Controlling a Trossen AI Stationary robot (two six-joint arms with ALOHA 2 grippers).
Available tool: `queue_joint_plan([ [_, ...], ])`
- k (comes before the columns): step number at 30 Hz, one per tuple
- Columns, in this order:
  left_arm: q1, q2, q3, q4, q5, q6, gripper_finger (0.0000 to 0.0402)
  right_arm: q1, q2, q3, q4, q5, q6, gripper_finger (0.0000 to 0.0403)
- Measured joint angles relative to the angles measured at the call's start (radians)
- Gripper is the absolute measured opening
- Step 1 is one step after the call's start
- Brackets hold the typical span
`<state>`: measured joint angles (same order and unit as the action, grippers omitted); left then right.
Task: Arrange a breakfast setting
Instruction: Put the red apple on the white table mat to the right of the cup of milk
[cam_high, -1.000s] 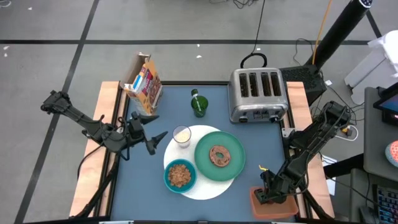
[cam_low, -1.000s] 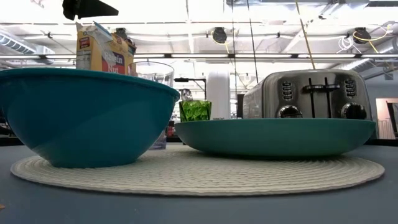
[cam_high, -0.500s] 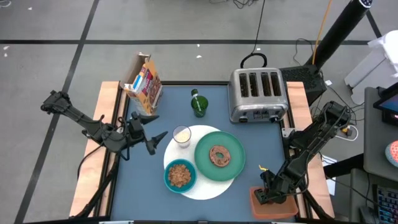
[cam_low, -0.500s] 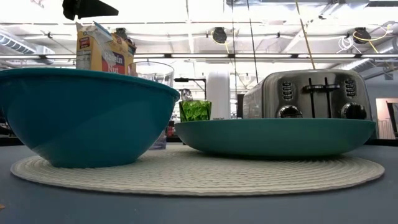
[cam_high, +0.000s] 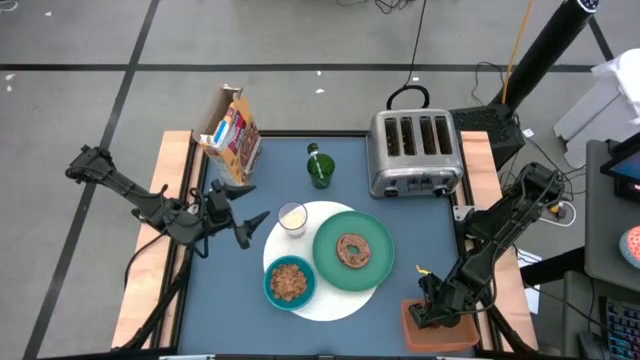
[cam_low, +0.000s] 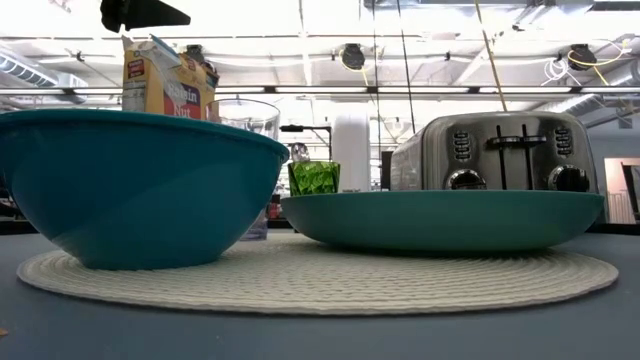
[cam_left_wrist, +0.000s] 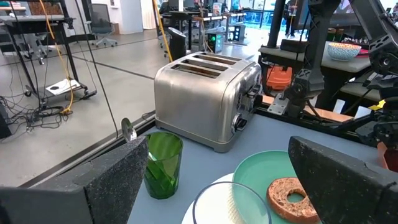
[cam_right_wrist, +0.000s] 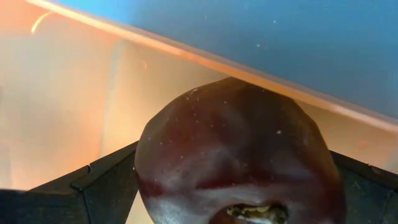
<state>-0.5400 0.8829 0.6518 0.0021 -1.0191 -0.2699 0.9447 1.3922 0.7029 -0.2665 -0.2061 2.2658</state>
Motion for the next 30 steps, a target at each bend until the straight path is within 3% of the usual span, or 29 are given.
queue_joint_plan([
  [5, 0.000, 0.000, 0.000, 0.000, 0.000, 0.000, 0.0392, 0.000, 0.000, 0.000, 0.000, 0.000, 0.000, 0.0376],
  [17, 0.000, 0.000, 0.000, 0.000, 0.000, 0.000, 0.0393, 0.000, 0.000, 0.000, 0.001, 0.000, 0.012, 0.0262],
  [30, 0.000, 0.000, 0.000, 0.000, 0.000, 0.000, 0.0392, 0.000, -0.114, -0.001, 0.007, -0.004, 0.049, 0.0257],
])
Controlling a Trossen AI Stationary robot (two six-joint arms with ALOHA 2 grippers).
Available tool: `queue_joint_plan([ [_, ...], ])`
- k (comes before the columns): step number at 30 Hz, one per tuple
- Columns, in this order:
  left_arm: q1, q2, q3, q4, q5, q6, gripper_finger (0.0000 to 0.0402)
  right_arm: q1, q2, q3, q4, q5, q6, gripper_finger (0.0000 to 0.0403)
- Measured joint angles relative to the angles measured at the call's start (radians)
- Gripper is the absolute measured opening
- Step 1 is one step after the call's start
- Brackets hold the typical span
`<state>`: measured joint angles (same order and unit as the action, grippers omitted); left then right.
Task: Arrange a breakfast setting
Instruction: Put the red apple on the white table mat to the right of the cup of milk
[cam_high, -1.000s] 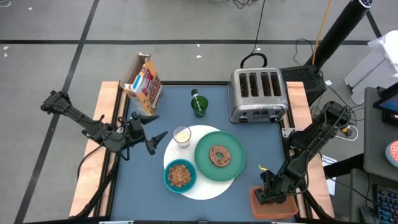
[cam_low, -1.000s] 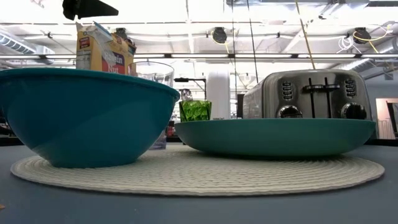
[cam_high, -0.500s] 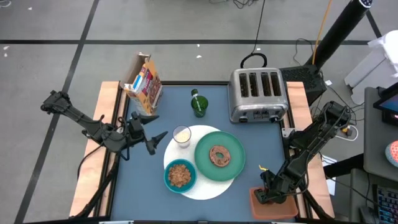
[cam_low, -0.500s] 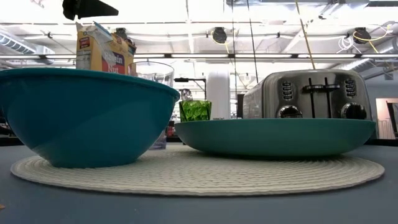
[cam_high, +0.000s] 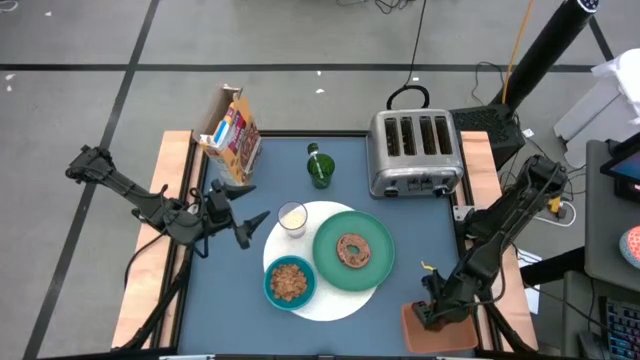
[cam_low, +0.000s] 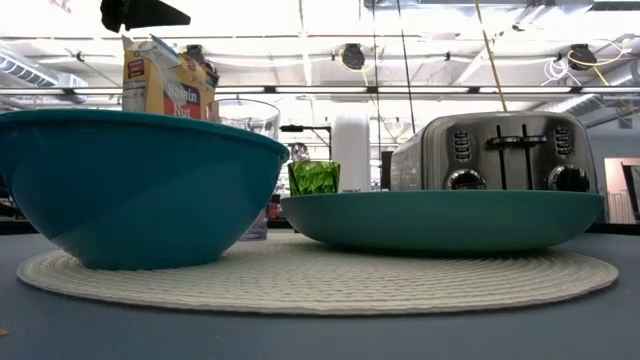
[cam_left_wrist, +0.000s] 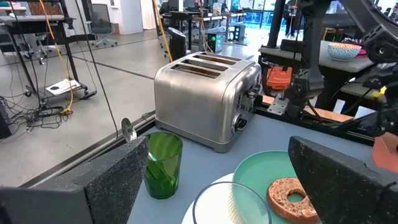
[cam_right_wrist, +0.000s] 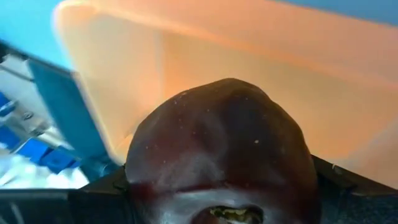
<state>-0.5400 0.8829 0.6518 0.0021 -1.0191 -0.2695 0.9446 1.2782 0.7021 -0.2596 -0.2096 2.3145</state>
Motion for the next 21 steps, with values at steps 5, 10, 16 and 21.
queue_joint_plan([
  [5, 0.000, 0.000, 0.000, 0.000, 0.000, 0.000, 0.0392, -0.006, -0.093, 0.000, 0.000, 0.025, 0.027, 0.0260],
  [10, 0.000, 0.000, 0.000, 0.000, 0.000, 0.000, 0.0392, -0.038, -0.191, 0.000, 0.001, 0.204, -0.009, 0.0260],
  [16, 0.000, 0.000, 0.000, 0.006, 0.000, 0.000, 0.0392, -0.136, -0.274, 0.000, 0.008, 0.423, -0.204, 0.0258],
  [21, 0.000, 0.000, 0.000, 0.064, 0.000, 0.009, 0.0392, -0.264, -0.297, 0.000, 0.051, 0.445, -0.416, 0.0258],
])
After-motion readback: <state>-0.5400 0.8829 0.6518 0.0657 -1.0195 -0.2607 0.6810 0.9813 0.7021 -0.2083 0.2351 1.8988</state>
